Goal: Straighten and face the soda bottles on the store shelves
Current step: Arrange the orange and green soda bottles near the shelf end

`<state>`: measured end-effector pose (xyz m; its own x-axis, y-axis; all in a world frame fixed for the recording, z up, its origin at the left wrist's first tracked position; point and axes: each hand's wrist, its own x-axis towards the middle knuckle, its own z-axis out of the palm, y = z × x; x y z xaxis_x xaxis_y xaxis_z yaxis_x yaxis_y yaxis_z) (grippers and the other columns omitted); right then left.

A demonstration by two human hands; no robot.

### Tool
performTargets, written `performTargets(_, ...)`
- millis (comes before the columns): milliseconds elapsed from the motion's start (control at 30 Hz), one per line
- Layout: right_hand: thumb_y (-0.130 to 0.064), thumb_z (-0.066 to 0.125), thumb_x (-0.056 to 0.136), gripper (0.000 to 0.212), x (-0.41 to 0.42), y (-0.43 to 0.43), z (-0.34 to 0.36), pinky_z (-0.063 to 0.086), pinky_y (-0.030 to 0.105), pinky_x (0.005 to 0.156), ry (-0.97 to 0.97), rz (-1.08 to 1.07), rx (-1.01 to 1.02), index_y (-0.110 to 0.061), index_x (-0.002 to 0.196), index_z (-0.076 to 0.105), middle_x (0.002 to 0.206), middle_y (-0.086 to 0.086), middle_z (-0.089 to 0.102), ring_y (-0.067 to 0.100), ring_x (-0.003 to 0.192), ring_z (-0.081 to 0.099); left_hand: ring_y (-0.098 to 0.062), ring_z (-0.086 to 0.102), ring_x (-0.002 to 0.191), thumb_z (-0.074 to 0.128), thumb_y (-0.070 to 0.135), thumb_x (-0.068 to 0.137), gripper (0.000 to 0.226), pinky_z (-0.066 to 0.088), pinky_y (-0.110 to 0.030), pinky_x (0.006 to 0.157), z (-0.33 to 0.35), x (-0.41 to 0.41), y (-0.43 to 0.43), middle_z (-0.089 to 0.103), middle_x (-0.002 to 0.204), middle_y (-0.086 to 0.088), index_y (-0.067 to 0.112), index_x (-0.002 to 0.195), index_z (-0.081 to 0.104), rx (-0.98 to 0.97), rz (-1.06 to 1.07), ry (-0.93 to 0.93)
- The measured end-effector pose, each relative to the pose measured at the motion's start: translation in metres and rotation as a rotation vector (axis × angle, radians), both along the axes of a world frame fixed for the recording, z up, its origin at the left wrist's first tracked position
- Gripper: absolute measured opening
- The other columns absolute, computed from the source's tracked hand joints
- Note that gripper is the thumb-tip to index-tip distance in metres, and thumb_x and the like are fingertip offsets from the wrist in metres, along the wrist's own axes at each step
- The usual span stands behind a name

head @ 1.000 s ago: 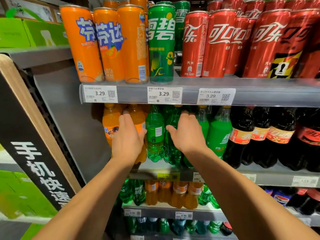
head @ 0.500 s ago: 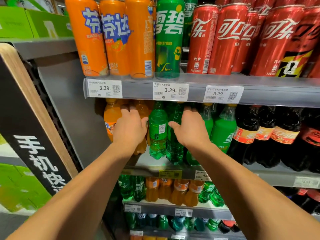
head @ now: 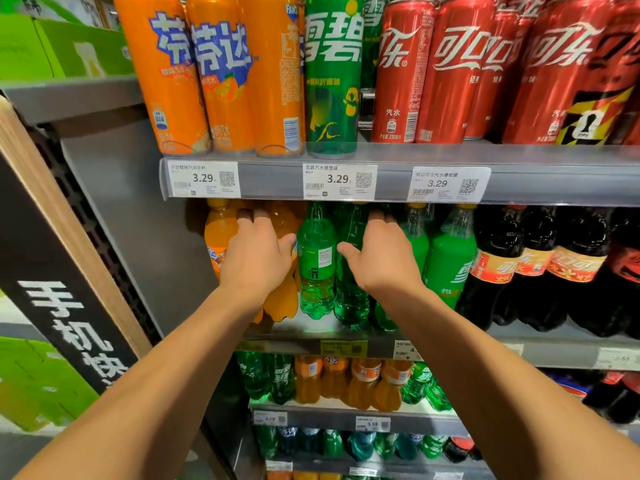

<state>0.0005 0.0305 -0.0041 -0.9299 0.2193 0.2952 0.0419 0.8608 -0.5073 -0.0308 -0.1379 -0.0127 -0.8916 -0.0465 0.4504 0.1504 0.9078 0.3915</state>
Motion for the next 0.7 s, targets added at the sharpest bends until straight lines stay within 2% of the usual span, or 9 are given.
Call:
performTargets(133,-0.038,0.066,0.091,0.053,0.004,0.000,-0.003,0.046,0.041,0.087,0.027,-0.008,-0.011,-0.006,0.128,0.044,0.122,0.018,0.053,0.039,0.111,0.056,-0.043,0.054,0.101,0.057,0.038,0.093,0.047,0.049,-0.050,0.078,-0.011,0.007,-0.006,0.045,0.117,-0.016,0.005,0.123,0.043,0.010,-0.059,0.097)
performTargets(233,-0.036,0.065,0.092,0.051,0.010,0.001,-0.009,0.045,0.041,0.087,0.055,0.001,-0.008,-0.005,0.127,0.043,0.121,0.018,0.051,0.039,0.108,0.055,-0.032,0.053,0.105,0.057,0.032,0.093,0.053,0.049,-0.045,0.081,-0.024,0.020,-0.015,0.041,0.132,-0.007,0.011,0.138,0.039,0.078,-0.121,0.189)
performTargets(300,-0.034,0.064,0.093,0.054,0.014,0.002,-0.013,0.045,0.043,0.087,0.109,0.009,-0.015,-0.005,0.132,0.041,0.124,0.017,0.047,0.039,0.108,0.054,-0.013,0.056,0.088,0.062,0.023,0.091,0.047,0.049,-0.036,0.078,-0.038,0.035,-0.024,0.043,0.131,0.002,0.020,0.135,0.046,0.227,-0.163,0.281)
performTargets(367,-0.033,0.064,0.092,0.057,0.021,0.001,-0.020,0.044,0.041,0.089,0.192,0.004,-0.088,-0.011,0.137,0.039,0.130,0.012,0.045,0.034,0.104,0.057,-0.008,0.054,0.070,0.067,0.017,0.086,0.035,0.051,-0.038,0.075,-0.056,0.046,-0.036,0.045,0.112,0.008,0.025,0.118,0.053,0.453,-0.089,0.324)
performTargets(433,-0.030,0.065,0.090,0.049,0.028,-0.008,-0.029,0.045,0.037,0.087,0.285,0.014,-0.213,-0.018,0.133,0.045,0.129,0.004,0.048,0.025,0.090,0.062,-0.007,0.054,0.066,0.070,0.021,0.083,0.044,0.050,-0.038,0.079,-0.067,0.047,-0.045,0.041,0.108,0.011,0.024,0.121,0.047,0.600,0.050,0.248)
performTargets(500,-0.024,0.068,0.087,0.037,0.034,-0.022,-0.040,0.045,0.034,0.082,0.340,0.056,-0.263,-0.019,0.121,0.054,0.115,0.000,0.054,0.021,0.079,0.060,-0.010,0.058,0.076,0.070,0.027,0.084,0.068,0.045,-0.037,0.088,-0.076,0.041,-0.047,0.040,0.129,0.002,0.018,0.142,0.033,0.562,0.111,0.081)
performTargets(567,-0.022,0.071,0.085,0.032,0.037,-0.035,-0.052,0.043,0.030,0.075,0.348,0.115,-0.220,-0.016,0.114,0.058,0.105,-0.001,0.057,0.017,0.071,0.056,-0.026,0.057,0.106,0.066,0.029,0.088,0.077,0.041,-0.042,0.097,-0.083,0.032,-0.047,0.035,0.143,-0.006,0.017,0.150,0.021,0.510,0.132,-0.032)
performTargets(633,-0.026,0.071,0.086,0.031,0.039,-0.043,-0.060,0.040,0.028,0.072,0.310,0.145,-0.199,-0.017,0.114,0.058,0.102,-0.002,0.057,0.017,0.072,0.055,-0.036,0.051,0.118,0.064,0.029,0.088,0.072,0.040,-0.047,0.098,-0.089,0.021,-0.048,0.044,0.138,-0.010,0.019,0.148,0.025,0.475,0.143,-0.074)
performTargets(700,-0.030,0.069,0.087,0.030,0.040,-0.047,-0.067,0.043,0.028,0.072,0.287,0.164,-0.187,-0.021,0.113,0.057,0.100,-0.005,0.055,0.017,0.075,0.057,-0.038,0.052,0.116,0.063,0.030,0.088,0.066,0.043,-0.048,0.096,-0.092,0.014,-0.049,0.049,0.131,-0.010,0.021,0.145,0.029,0.463,0.162,-0.099)
